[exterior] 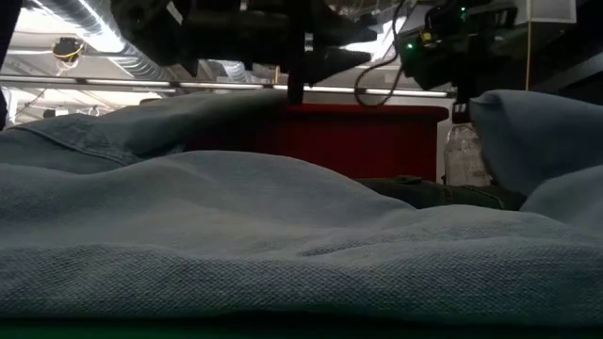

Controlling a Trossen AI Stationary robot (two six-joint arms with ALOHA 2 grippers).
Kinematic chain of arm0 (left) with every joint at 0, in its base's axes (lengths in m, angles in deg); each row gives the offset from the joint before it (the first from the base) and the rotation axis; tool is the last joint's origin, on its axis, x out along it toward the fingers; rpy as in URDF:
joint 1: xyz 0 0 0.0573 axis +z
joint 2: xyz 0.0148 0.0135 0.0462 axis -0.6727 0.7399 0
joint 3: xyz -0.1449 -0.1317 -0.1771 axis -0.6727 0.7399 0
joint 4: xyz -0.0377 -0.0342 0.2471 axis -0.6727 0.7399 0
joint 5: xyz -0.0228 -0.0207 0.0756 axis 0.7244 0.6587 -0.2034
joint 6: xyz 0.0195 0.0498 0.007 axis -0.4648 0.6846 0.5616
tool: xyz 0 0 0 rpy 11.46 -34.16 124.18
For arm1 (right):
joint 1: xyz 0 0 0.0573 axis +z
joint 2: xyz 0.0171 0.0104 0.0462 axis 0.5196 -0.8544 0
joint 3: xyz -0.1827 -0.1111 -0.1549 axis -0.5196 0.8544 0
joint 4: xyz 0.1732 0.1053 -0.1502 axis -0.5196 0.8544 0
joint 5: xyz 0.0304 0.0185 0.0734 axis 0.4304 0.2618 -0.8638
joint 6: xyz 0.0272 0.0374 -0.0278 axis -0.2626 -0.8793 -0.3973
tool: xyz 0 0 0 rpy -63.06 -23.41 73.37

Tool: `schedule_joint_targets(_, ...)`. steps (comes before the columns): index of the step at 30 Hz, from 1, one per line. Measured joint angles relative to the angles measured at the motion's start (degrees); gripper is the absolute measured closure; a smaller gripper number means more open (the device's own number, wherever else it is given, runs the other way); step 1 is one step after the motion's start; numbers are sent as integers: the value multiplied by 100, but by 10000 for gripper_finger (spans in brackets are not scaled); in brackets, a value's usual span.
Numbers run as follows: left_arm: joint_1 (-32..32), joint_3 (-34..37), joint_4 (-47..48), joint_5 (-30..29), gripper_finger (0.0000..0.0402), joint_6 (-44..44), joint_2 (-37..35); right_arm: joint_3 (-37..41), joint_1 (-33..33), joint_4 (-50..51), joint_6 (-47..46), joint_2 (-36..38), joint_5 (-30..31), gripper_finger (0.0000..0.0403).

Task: Fold laundry
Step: Fold the light blue jeans

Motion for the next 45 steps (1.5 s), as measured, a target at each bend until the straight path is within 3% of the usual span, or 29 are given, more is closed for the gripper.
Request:
schedule_joint_targets(5, 18, -345, -188, -283, 264, -263, 537, 0, 0, -714, -264, 0, -135, 398)
schedule_joint_targets(10, 103, -1326, -74, -274, 264, -261, 1180, 0, 0, -885, -346, 0, -121, 397)
schedule_joint_targets(20, 340, -2821, 1451, -277, 264, -276, 1889, 0, 0, -975, -346, 0, -18, 397)
schedule_joint_targets(35, 413, -2951, 1901, -333, 264, -449, 1996, 0, 0, -1019, -343, 0, -133, 398)
schedule_joint_targets(45, 411, -2951, 1956, -132, 264, -460, 2060, 0, 0, -1143, -456, 0, -684, 398)
